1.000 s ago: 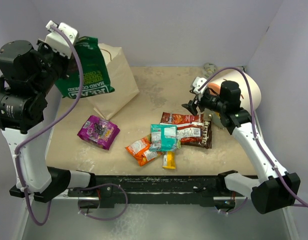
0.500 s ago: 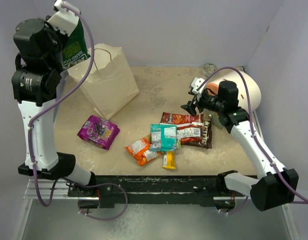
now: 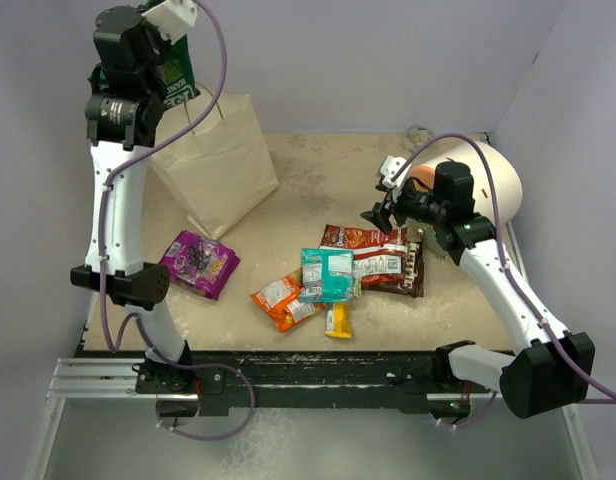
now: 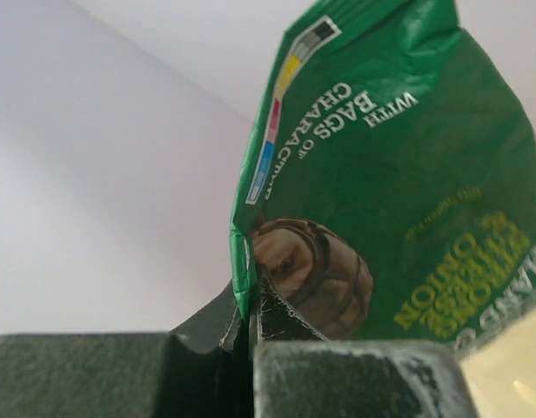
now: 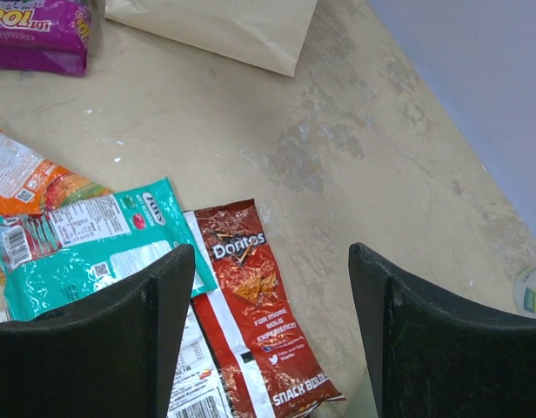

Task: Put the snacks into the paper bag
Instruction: Place the snack in the paper bag.

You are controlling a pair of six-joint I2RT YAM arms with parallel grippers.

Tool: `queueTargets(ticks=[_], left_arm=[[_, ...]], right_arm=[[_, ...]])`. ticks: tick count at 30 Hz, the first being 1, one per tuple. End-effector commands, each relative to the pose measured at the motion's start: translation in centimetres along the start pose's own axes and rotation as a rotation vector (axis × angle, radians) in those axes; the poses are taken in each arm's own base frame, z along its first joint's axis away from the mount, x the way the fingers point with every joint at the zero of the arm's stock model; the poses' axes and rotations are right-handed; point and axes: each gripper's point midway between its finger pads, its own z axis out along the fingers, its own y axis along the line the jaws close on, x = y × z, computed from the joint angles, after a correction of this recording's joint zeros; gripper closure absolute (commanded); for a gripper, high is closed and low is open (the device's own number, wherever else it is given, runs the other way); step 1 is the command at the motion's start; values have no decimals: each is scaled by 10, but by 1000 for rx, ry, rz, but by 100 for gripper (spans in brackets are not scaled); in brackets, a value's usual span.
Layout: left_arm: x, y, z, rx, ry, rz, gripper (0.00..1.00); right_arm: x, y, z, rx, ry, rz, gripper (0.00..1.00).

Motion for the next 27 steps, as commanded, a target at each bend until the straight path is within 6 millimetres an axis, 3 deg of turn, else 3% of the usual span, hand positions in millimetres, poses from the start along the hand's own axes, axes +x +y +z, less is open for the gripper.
queueTargets(ticks=[1,10,15,22,27], left_arm=[[-23,38,-3,-134,-82,-42,100],[-28,26,7,-108,-115,-60,100],[-34,31,-12,-65,-163,-103,100],[-29,14,-26,41,-172,-134,100],[-33,17,-49,103,-206,-180,100]], right_arm=[[-12,-1,0,-9,-42,-34,26],[-10,-1,1,-9,-37,-33,26],[-9,-2,1,-10,-37,-34,26],[-8,-1,3,-17,-35,-30,26],[-7,-1,3,-15,-33,-29,25]])
